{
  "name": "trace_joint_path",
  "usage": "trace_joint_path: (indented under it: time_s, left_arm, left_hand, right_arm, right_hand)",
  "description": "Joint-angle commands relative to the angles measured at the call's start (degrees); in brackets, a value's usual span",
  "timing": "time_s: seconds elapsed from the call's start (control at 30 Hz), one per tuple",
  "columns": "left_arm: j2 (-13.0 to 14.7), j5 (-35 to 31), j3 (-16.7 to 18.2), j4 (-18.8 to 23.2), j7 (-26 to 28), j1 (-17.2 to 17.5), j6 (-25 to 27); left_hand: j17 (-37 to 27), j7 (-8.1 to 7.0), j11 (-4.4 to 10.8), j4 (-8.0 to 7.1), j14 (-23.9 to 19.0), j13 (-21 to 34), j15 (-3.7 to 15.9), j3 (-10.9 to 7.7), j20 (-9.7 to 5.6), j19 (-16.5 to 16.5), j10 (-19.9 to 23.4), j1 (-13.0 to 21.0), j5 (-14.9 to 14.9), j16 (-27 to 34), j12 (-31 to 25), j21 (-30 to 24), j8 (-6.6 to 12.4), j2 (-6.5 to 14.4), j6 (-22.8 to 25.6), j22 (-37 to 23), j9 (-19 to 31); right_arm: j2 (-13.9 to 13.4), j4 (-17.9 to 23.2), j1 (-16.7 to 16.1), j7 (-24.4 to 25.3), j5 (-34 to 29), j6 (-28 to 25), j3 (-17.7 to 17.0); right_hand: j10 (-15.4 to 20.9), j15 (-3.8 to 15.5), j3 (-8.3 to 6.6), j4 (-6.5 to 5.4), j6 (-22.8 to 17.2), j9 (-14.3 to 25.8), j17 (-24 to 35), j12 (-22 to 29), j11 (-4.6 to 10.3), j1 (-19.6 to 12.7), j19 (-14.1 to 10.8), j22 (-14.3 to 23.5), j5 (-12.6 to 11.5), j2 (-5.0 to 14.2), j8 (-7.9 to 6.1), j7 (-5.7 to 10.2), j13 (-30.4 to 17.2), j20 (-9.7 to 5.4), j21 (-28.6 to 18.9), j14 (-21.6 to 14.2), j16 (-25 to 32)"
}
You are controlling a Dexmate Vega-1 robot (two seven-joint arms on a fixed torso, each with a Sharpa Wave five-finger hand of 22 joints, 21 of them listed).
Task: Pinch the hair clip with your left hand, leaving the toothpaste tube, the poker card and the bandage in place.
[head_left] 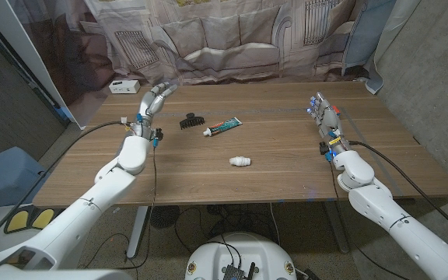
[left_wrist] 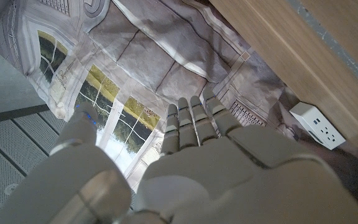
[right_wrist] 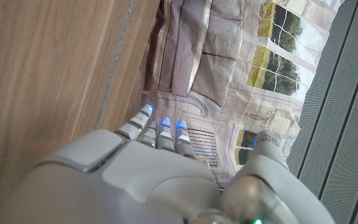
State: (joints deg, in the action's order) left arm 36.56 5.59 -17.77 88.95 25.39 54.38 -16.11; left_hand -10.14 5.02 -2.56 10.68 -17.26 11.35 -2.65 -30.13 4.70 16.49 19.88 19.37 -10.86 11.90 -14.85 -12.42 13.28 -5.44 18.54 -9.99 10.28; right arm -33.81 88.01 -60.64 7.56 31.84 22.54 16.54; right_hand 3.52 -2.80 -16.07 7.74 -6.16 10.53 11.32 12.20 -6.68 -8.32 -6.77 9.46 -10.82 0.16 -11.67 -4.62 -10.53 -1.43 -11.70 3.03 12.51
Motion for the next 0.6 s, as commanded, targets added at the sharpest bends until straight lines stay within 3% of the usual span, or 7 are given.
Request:
trace_joint_path:
  time_s: [0.03,0.6]
  left_arm:
    - [2.02,-5.65,0.41,3.55,4.05,0.85,5.63]
    - [6.02,-10.85,-0.97,10.79,3.42,0.38,18.77]
  left_hand:
    - [-0.06,-0.25,0.59,0.12,-0.96,0.19,0.40,-0.80,-0.17,0.62,1.10,2.64,-0.37,-0.04,-0.36,0.14,0.43,-0.25,1.27,-0.14,0.30]
    - [-0.02,-1.21,1.81,0.02,-2.02,0.23,1.12,-1.20,0.18,0.48,2.43,7.10,-0.65,-0.20,-0.38,0.61,0.46,-1.25,2.36,-0.15,0.33]
  right_arm:
    - [-0.11,0.46,-1.21,-0.84,0.13,1.37,-0.39]
    - [0.20,0.57,-2.45,-0.73,0.24,1.87,-0.46]
  right_hand:
    - [0.92,-0.21,-0.12,0.10,-0.82,0.18,0.16,0.37,-0.17,-0.73,-1.40,0.29,0.03,-0.16,-0.29,0.16,-0.16,-0.05,-0.66,-1.04,0.38]
    - [0.99,-0.19,-0.06,0.14,-1.28,0.18,0.17,0.17,-0.34,-0.94,-1.95,0.28,0.06,-0.09,-0.29,0.05,-0.17,0.12,-0.58,-0.91,0.15]
